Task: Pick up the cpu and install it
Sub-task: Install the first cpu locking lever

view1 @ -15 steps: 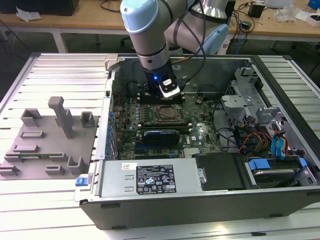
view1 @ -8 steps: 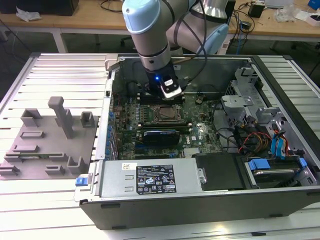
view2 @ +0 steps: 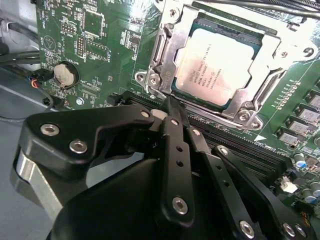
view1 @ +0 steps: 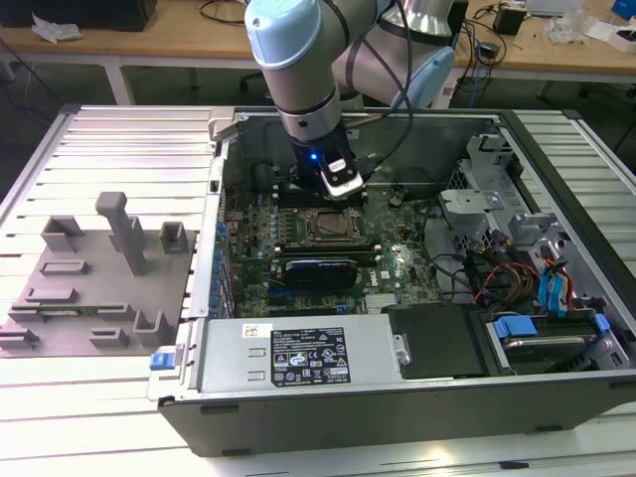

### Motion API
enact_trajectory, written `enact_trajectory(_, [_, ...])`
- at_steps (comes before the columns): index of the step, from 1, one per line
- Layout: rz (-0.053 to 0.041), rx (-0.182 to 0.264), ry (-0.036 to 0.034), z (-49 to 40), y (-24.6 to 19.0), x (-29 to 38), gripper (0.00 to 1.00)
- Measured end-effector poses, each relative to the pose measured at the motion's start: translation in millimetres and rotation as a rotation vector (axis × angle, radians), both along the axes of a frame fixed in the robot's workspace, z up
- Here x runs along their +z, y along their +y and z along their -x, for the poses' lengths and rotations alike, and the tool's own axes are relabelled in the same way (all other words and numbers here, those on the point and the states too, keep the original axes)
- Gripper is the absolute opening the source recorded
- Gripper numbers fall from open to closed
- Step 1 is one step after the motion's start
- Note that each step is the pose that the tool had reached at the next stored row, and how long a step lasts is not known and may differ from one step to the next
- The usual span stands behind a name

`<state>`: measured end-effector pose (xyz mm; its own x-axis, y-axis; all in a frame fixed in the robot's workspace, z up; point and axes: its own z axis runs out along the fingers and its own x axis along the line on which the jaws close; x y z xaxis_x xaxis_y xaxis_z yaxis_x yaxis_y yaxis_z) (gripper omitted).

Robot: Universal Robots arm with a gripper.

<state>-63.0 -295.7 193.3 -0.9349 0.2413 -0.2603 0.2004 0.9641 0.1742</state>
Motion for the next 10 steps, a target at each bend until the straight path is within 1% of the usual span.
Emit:
enact_trajectory(6, [-0.0047,0.000,-0.0002,-0.7,-0.8,2.1,0.11])
enact_trajectory(10, [-0.0044,0.000,0.0000,-0.6,-1.3,2.9,0.11])
